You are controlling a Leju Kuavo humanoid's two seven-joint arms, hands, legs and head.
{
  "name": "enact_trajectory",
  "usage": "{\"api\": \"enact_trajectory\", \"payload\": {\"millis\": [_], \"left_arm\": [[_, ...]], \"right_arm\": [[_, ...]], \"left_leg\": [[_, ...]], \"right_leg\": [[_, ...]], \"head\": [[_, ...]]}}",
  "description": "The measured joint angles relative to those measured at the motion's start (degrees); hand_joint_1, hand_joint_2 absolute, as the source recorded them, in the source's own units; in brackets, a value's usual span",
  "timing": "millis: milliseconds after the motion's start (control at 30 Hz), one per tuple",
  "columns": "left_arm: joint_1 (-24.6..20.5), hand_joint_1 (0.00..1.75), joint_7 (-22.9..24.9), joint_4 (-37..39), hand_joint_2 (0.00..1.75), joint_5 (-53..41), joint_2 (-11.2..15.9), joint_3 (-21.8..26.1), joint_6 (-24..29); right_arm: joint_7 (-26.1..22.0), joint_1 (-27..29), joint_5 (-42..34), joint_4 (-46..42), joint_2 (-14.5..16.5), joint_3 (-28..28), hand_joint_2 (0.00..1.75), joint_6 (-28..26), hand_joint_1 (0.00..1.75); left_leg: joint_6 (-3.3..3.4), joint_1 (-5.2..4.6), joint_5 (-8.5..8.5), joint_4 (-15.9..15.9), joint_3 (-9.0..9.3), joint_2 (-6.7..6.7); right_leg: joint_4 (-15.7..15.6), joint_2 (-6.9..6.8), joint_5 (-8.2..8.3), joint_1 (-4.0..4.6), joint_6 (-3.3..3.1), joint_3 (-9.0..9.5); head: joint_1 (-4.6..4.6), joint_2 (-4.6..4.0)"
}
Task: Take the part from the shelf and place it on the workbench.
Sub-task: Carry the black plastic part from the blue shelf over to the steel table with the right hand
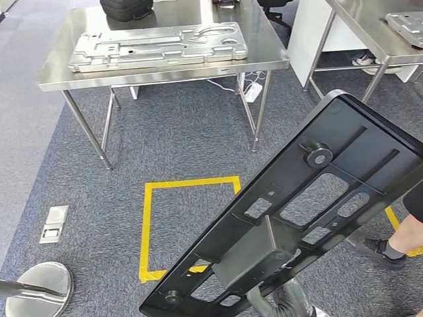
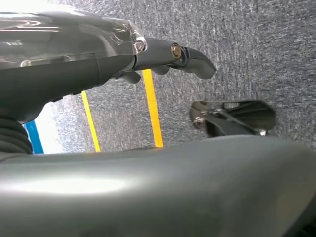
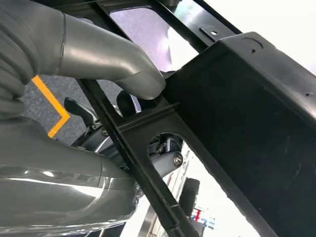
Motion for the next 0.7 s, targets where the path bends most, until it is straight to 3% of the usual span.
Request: {"api": "enact_trajectory", "payload": {"millis": [67,100,267,333,400,433,467,500,567,600,700], "left_arm": [[0.0,0.0,-0.2,0.0,1.75,0.0,0.3,0.0,-0.4],[0.0,0.0,-0.4,0.0,1.75,0.1,0.4,0.0,-0.6],[0.1,0.0,-0.9,0.0,1.75,0.6,1.0,0.5,-1.0],[0.2,0.0,-1.0,0.0,1.75,0.7,1.0,0.9,-1.0],[0.2,0.0,-1.0,0.0,1.75,0.7,1.1,1.1,-1.1],[0.3,0.0,-1.0,0.0,1.75,0.7,1.1,1.1,-1.0],[0.4,0.0,-1.0,0.0,1.75,0.8,1.1,1.1,-1.0],[0.4,0.0,-1.0,0.0,1.75,0.8,1.1,1.1,-1.0],[0.4,0.0,-1.0,0.0,1.75,0.8,1.0,1.1,-1.0],[0.4,0.0,-1.0,0.0,1.75,0.8,1.0,1.1,-0.9],[0.1,0.0,-1.0,0.0,1.75,0.8,1.1,1.2,-0.9]], "right_arm": [[0.7,-1.0,0.0,0.3,0.3,0.3,1.75,0.5,1.75],[1.1,-1.6,-0.1,0.4,0.5,0.5,1.75,0.8,1.75],[2.5,-4.3,-0.5,1.3,1.0,1.0,1.75,2.3,1.75],[2.7,-4.9,-0.7,1.5,1.0,1.1,1.75,2.6,1.75],[2.8,-5.0,-0.9,1.9,1.0,1.1,1.75,2.8,1.75],[2.9,-5.0,-1.0,2.1,1.0,1.1,1.75,2.8,1.75],[3.0,-5.0,-1.0,2.2,1.0,1.1,1.75,2.8,1.75],[3.0,-5.0,-1.1,2.4,1.0,1.1,1.75,2.9,1.75],[3.1,-5.1,-1.2,2.5,1.0,1.1,1.75,3.0,1.75],[3.1,-5.1,-1.2,2.5,1.0,1.1,1.75,3.0,1.75],[3.2,-5.0,-1.3,2.5,1.1,1.1,1.75,3.2,1.75]], "left_leg": [[0.29,-0.1,3.96,-7.4,3.02,0.03],[0.55,-0.22,4.76,-9.7,4.01,0.04],[2.44,-0.43,4.37,-11.6,5.02,0.04],[3.15,-0.23,4.2,-12.1,5.67,0.06],[3.48,-0.3,3.64,-12.1,6.19,0.06],[3.5,-0.35,3.28,-12.1,6.55,0.04],[3.46,-0.39,2.87,-12.1,7.05,-0.01],[3.37,-0.4,2.41,-12.1,7.69,-0.07],[3.04,-0.45,1.38,-12.1,9.01,-0.16],[2.77,-0.46,0.96,-12.1,9.39,-0.2],[1.76,-0.41,0.33,-12.6,9.68,-0.2]], "right_leg": [[0.0,0.04,-0.64,0.02,0.45,0.83],[0.0,0.09,-0.89,0.07,0.74,1.05],[0.5,0.22,-1.97,0.01,2.32,1.31],[5.6,0.22,-4.34,-0.02,2.61,-1.21],[13.3,0.23,-6.79,-0.01,2.74,-6.06],[15.7,0.23,-6.77,0.0,2.75,-7.94],[15.9,0.23,-5.49,0.01,2.72,-8.86],[13.8,0.23,-3.04,0.02,2.61,-8.66],[6.9,0.24,2.07,0.21,2.17,-6.61],[4.2,0.25,3.25,0.37,1.9,-5.59],[1.8,0.4,2.33,0.74,1.04,-4.57]], "head": [[0.0,0.0],[0.0,0.0],[0.04,0.0],[0.08,0.0],[0.09,0.01],[0.09,0.01],[0.09,0.01],[0.1,0.0],[0.09,0.0],[0.11,0.01],[0.2,0.01]]}}
